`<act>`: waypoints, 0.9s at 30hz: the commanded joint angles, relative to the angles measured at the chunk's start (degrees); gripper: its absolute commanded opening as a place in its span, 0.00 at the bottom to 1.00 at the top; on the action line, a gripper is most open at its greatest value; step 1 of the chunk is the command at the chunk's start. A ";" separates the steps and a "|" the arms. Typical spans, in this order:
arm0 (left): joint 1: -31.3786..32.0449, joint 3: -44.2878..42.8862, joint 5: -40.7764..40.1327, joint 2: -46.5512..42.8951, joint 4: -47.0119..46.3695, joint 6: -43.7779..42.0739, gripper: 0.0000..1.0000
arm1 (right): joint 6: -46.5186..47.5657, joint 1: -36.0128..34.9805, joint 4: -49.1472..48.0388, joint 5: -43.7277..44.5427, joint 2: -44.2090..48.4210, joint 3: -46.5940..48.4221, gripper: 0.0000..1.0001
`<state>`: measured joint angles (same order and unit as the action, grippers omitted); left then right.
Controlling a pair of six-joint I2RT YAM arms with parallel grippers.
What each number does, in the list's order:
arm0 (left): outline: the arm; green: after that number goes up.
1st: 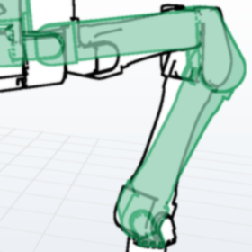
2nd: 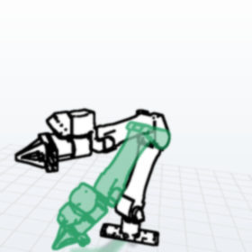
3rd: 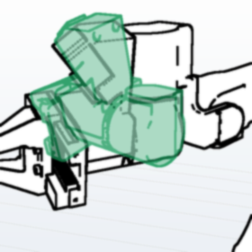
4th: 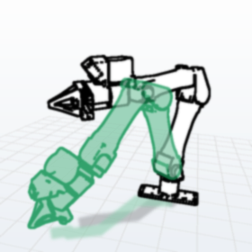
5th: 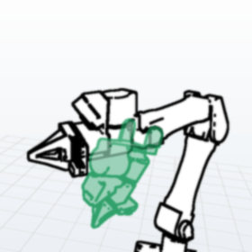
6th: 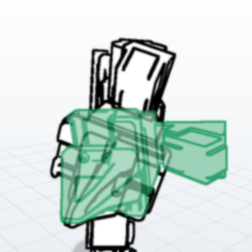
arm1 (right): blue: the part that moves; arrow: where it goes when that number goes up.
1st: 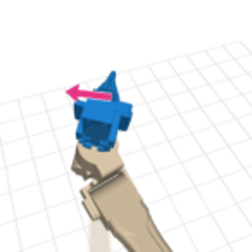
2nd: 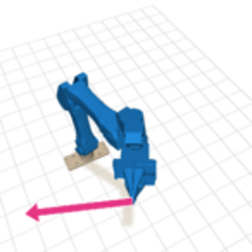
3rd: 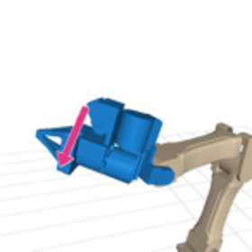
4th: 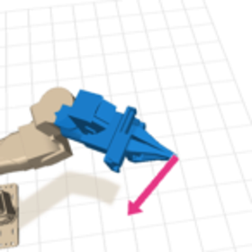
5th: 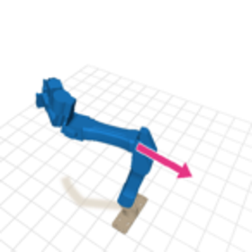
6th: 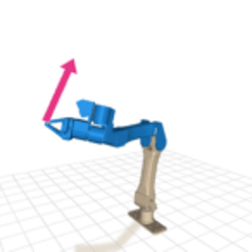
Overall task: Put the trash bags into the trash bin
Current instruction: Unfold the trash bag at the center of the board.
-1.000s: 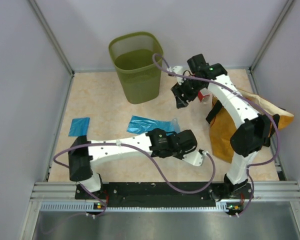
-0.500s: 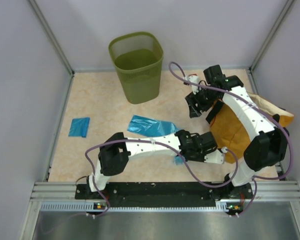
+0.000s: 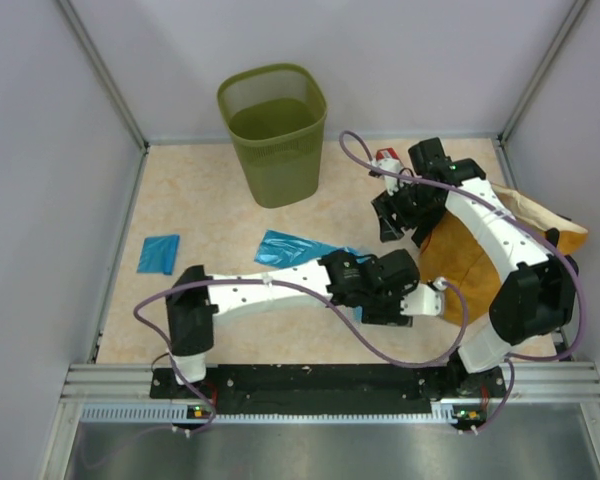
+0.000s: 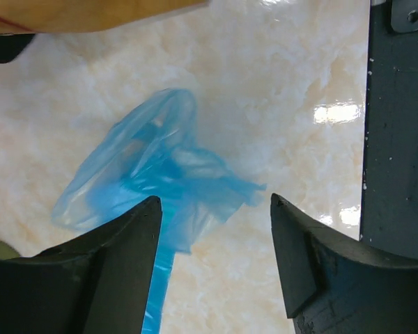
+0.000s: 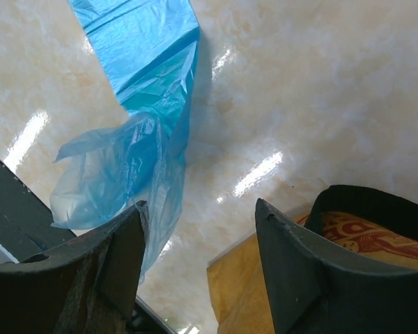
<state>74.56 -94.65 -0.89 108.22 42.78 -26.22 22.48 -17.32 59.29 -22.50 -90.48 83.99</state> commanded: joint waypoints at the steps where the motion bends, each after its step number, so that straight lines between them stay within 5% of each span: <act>1: -3.01 1.40 0.62 -10.56 -2.53 1.43 0.69 | 1.86 0.27 -0.84 -3.85 2.94 -0.31 0.63; 14: -16.37 11.33 8.09 -25.16 -3.50 1.96 0.70 | 6.26 -3.06 -0.57 -6.43 -0.40 -1.89 0.71; 27: -21.65 16.95 9.32 -30.00 -3.67 1.52 0.70 | 6.52 -7.37 -4.18 -2.55 -6.90 -2.42 0.70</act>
<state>54.22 -78.76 6.85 80.53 40.69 -25.17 27.86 -23.81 57.43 -25.47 -95.57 81.23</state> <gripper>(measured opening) 0.701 0.701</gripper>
